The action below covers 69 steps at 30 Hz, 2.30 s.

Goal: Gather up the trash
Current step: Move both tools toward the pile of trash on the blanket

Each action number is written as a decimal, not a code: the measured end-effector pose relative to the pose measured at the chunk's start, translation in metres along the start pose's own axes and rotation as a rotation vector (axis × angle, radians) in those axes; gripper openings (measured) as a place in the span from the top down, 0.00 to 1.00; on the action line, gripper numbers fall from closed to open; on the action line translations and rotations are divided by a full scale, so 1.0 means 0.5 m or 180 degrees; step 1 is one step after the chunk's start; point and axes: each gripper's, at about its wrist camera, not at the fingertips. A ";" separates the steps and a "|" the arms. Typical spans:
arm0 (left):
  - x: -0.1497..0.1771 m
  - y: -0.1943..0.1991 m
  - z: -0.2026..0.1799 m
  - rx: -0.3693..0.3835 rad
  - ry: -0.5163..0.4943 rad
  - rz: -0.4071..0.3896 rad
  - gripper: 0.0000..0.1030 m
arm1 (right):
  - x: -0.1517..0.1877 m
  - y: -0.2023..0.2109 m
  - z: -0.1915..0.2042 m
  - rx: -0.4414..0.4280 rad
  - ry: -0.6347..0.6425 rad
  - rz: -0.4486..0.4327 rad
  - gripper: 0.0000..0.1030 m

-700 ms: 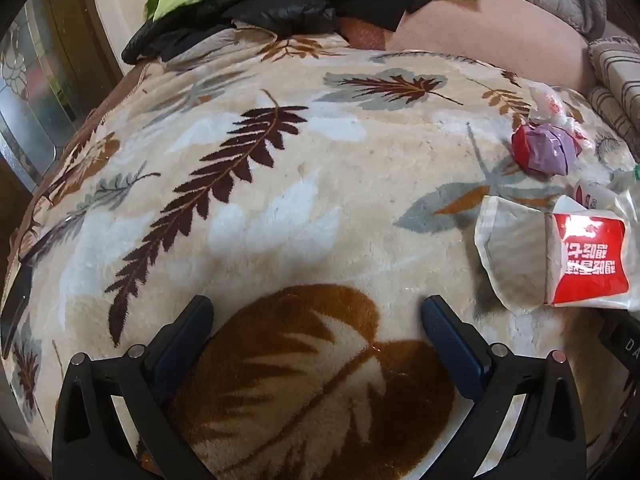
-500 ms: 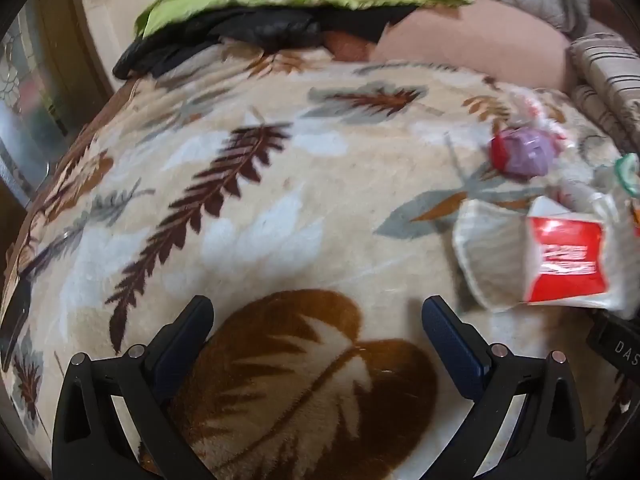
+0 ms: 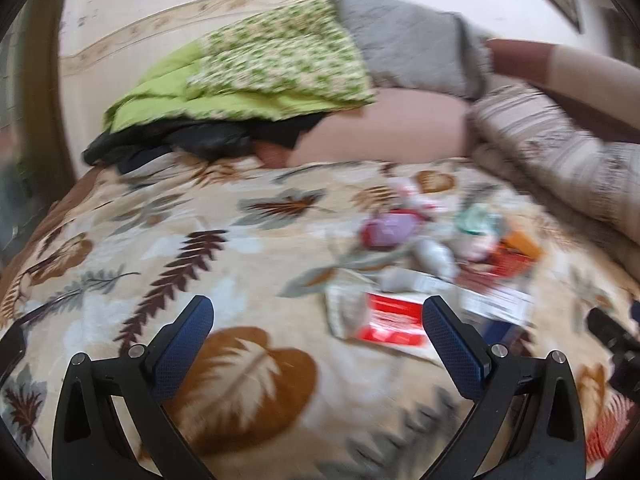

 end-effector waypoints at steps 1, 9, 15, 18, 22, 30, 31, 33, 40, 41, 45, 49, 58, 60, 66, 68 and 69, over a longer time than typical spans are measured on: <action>0.003 0.018 -0.009 0.0053 -0.0039 -0.0069 0.00 | 0.013 0.017 -0.011 0.0041 -0.0013 -0.0027 0.00; 0.058 0.128 -0.074 0.0396 -0.0338 -0.0306 0.00 | 0.088 0.169 -0.093 0.0421 -0.0086 -0.0325 0.00; 0.094 0.187 -0.117 0.0482 -0.0677 -0.0475 0.00 | 0.146 0.260 -0.155 0.0436 -0.0456 -0.0466 0.00; 0.102 0.207 -0.145 0.0510 -0.0934 -0.0622 0.00 | 0.166 0.300 -0.175 0.0717 -0.0614 -0.0625 0.00; 0.110 0.221 -0.177 0.0616 -0.1139 -0.0730 0.00 | 0.187 0.323 -0.216 0.0875 -0.0864 -0.0625 0.00; 0.113 0.198 -0.184 0.0705 -0.1169 -0.0535 0.00 | 0.193 0.328 -0.231 0.0960 -0.0948 -0.0579 0.00; 0.112 0.196 -0.180 0.0701 -0.1143 -0.0521 0.00 | 0.193 0.326 -0.230 0.0950 -0.0944 -0.0562 0.00; 0.111 0.193 -0.173 0.0711 -0.1090 -0.0482 0.00 | 0.193 0.321 -0.225 0.0944 -0.0920 -0.0524 0.00; 0.106 0.179 -0.160 0.0621 -0.0977 -0.0436 0.00 | 0.188 0.307 -0.192 0.0955 -0.0667 -0.0460 0.00; 0.106 0.178 -0.158 0.0613 -0.0959 -0.0423 0.00 | 0.188 0.307 -0.187 0.0960 -0.0628 -0.0468 0.00; 0.104 0.172 -0.150 0.0587 -0.0897 -0.0383 0.00 | 0.187 0.309 -0.155 0.0972 -0.0384 -0.0526 0.00; 0.101 0.168 -0.144 0.0562 -0.0854 -0.0350 0.00 | 0.185 0.308 -0.152 0.0957 -0.0351 -0.0517 0.00; 0.101 0.164 -0.142 0.0563 -0.0849 -0.0331 0.00 | 0.186 0.305 -0.162 0.0900 -0.0440 -0.0476 0.00; 0.102 0.163 -0.143 0.0552 -0.0849 -0.0327 0.00 | 0.186 0.304 -0.161 0.0892 -0.0441 -0.0468 0.00; 0.103 0.164 -0.141 0.0564 -0.0854 -0.0329 0.00 | 0.184 0.302 -0.161 0.0882 -0.0437 -0.0456 0.00; 0.102 0.164 -0.140 0.0567 -0.0855 -0.0324 0.00 | 0.185 0.302 -0.161 0.0883 -0.0440 -0.0460 0.00; 0.103 0.164 -0.140 0.0566 -0.0856 -0.0325 0.00 | 0.184 0.302 -0.160 0.0880 -0.0439 -0.0458 0.00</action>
Point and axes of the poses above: each gripper's, at about its wrist camera, not at the fingertips, and y roughly against the way its jaws point, z to its left, x to its underside, and after that the axes turned 7 degrees about -y, right-handed
